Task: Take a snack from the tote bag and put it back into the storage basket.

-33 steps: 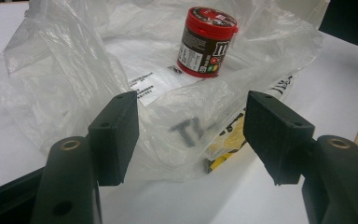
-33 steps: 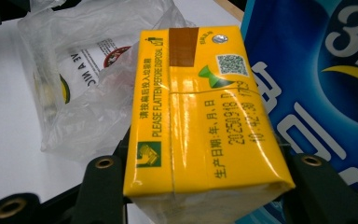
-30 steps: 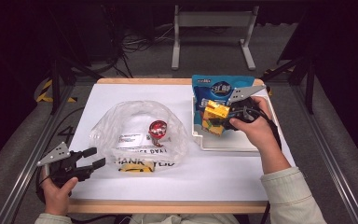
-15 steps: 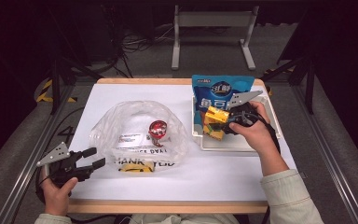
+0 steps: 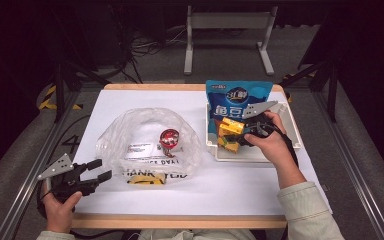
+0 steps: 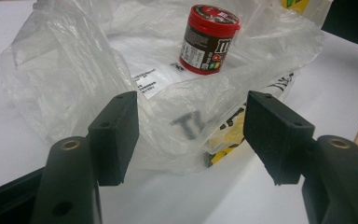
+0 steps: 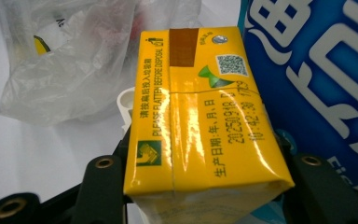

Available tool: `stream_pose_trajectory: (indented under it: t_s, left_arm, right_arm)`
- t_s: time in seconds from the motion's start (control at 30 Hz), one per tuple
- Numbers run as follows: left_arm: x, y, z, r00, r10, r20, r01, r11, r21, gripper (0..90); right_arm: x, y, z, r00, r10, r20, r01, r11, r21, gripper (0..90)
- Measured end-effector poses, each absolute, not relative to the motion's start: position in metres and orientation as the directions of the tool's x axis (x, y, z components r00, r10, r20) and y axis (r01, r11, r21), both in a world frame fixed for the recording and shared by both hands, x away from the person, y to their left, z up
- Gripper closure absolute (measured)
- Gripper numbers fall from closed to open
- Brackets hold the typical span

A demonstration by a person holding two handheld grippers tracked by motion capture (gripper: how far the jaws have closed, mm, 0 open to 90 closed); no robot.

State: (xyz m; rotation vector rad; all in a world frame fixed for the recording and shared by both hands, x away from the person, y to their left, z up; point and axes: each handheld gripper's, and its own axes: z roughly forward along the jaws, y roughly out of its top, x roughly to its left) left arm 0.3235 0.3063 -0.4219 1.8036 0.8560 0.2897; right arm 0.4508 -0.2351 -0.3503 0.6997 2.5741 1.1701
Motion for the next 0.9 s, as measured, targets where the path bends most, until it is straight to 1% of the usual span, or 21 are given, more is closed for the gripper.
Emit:
stream_pose_trajectory:
  t_s: [0.27, 0.9]
  left_arm:
    - [0.323, 0.307, -0.422, 0.71, 0.674, -0.203, 0.416, -0.169, 0.894, 36.5]
    - [0.324, 0.307, -0.422, 0.713, 0.673, -0.197, 0.412, -0.175, 0.894, 36.4]
  right_arm:
    - [0.456, -0.233, -0.366, -0.866, 0.499, 0.001, 0.329, 0.571, 0.752, 50.3]
    - [0.461, -0.233, -0.387, -0.868, 0.497, 0.008, 0.337, 0.576, 0.745, 50.3]
